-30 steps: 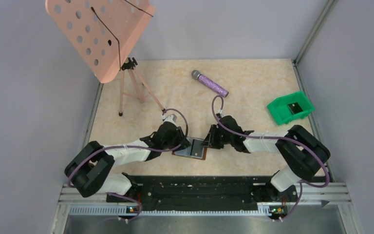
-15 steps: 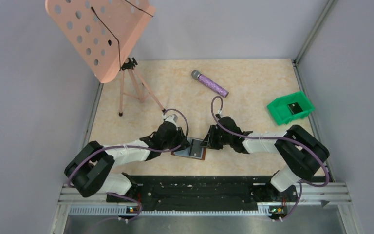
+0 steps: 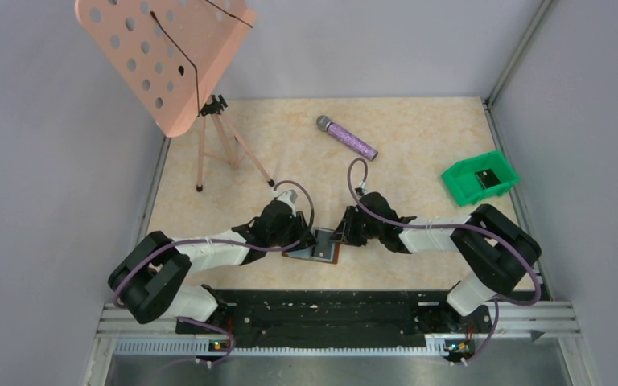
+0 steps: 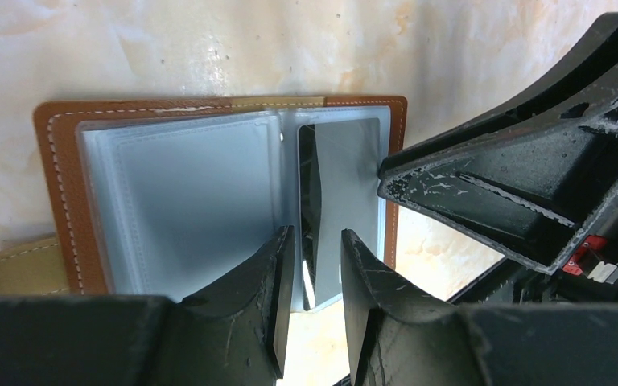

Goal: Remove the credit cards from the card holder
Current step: Remove the credit card from the card holder.

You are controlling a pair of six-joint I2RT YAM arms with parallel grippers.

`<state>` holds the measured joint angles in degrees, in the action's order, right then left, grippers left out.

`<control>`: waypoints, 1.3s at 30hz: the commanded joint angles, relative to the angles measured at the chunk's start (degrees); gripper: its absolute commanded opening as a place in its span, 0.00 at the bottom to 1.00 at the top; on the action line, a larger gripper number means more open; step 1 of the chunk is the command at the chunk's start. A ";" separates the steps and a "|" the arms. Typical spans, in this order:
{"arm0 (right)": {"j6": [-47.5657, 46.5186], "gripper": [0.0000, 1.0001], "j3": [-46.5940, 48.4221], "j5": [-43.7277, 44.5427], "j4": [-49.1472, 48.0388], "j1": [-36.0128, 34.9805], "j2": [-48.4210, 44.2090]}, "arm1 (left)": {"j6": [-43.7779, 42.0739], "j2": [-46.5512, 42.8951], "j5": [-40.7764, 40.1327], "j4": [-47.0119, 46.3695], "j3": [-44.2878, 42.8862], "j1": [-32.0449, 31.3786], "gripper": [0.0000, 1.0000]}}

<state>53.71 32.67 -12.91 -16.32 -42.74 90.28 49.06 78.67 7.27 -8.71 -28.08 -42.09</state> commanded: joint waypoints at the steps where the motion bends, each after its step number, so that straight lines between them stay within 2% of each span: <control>1: -0.61 0.20 0.21 0.74 -0.18 -0.76 1.08 | -0.86 0.67 2.35 -2.80 -1.58 0.16 0.34; 8: -0.90 0.19 -0.05 0.91 -0.10 -0.76 1.16 | -0.27 1.21 3.36 -3.68 -1.46 0.16 0.32; 11: -1.07 0.19 -0.21 1.01 -0.11 -0.76 1.04 | 0.10 1.01 3.67 -3.88 -1.41 0.16 0.28; 13: -1.22 0.19 -0.35 1.37 0.10 -0.76 1.05 | 0.52 0.65 3.97 -4.09 -1.30 0.16 0.23; 19: -2.57 0.19 -0.67 3.04 1.63 -0.60 0.92 | 2.18 0.56 5.75 -4.50 -0.57 2.13 0.00; 24: -4.58 0.18 -0.78 5.87 4.46 -0.50 0.57 | 5.15 0.40 10.42 -8.75 2.46 6.24 0.00; 32: -7.34 0.19 0.56 7.14 6.77 -0.50 -0.09 | 3.20 -2.06 7.60 -5.51 2.52 6.66 0.00; 39: -12.39 0.20 3.12 7.69 10.51 1.77 -0.16 | 2.48 -4.52 1.87 0.98 1.59 6.72 0.00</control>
<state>46.98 34.68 -9.37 -13.02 -42.78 90.11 52.73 76.69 13.87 -11.25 -25.82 -35.70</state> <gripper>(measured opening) 0.193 0.011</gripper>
